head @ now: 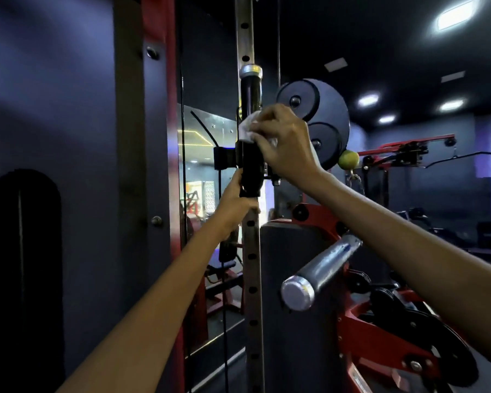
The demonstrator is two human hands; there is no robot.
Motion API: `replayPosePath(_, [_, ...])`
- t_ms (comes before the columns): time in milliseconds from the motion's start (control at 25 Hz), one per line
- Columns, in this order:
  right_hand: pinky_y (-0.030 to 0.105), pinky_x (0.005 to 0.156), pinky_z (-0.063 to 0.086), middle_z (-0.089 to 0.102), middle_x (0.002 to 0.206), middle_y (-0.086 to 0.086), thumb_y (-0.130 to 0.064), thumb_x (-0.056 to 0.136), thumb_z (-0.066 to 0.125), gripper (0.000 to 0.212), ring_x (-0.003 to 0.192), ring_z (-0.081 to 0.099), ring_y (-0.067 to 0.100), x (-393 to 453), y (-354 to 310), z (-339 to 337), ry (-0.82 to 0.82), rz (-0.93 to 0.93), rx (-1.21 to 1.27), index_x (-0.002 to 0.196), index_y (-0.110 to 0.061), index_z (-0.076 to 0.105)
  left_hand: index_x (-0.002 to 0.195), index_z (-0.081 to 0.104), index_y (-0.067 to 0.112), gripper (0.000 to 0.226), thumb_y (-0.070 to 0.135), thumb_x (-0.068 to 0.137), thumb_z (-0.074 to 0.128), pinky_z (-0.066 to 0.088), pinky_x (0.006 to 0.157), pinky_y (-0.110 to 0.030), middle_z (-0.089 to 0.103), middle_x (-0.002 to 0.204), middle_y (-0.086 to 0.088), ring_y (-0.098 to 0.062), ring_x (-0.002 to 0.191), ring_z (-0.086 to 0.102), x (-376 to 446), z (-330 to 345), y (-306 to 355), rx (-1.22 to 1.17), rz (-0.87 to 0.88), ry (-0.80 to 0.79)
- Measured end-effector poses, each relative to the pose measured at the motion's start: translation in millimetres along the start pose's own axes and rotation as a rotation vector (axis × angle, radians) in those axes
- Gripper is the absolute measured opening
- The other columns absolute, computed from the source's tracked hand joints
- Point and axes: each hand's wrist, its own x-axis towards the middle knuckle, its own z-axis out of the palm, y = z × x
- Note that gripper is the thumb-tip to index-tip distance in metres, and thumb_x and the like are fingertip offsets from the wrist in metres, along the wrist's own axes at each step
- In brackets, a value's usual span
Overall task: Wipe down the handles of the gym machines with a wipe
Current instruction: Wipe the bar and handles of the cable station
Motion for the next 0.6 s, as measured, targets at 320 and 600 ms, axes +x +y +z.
replayPosePath(320, [0.033,0.068,0.044,0.059,0.082,0.02,-0.003,0.076,0.064,0.008,0.078,0.057,0.034,15,11,11,0.003,-0.012,0.112,0.073,0.004,0.068,0.129,0.047,0.019,0.077,-0.029,0.069,0.044,0.049,0.061,-0.028,0.056,0.114,-0.003,-0.021,0.085,0.051,-2,12,16,-0.085,-0.133,0.182])
replayPosePath(600, [0.039,0.056,0.052,0.059,0.081,0.012,-0.004,0.077,0.063,0.007,0.074,0.058,0.026,-49,23,1,-0.102,-0.159,0.216,0.08,-0.001,0.068,0.124,0.048,0.019,0.074,-0.027,0.068,0.036,0.044,0.062,-0.033,0.057,0.105,-0.006,-0.019,0.08,0.051,-8,11,19,-0.066,-0.116,0.145])
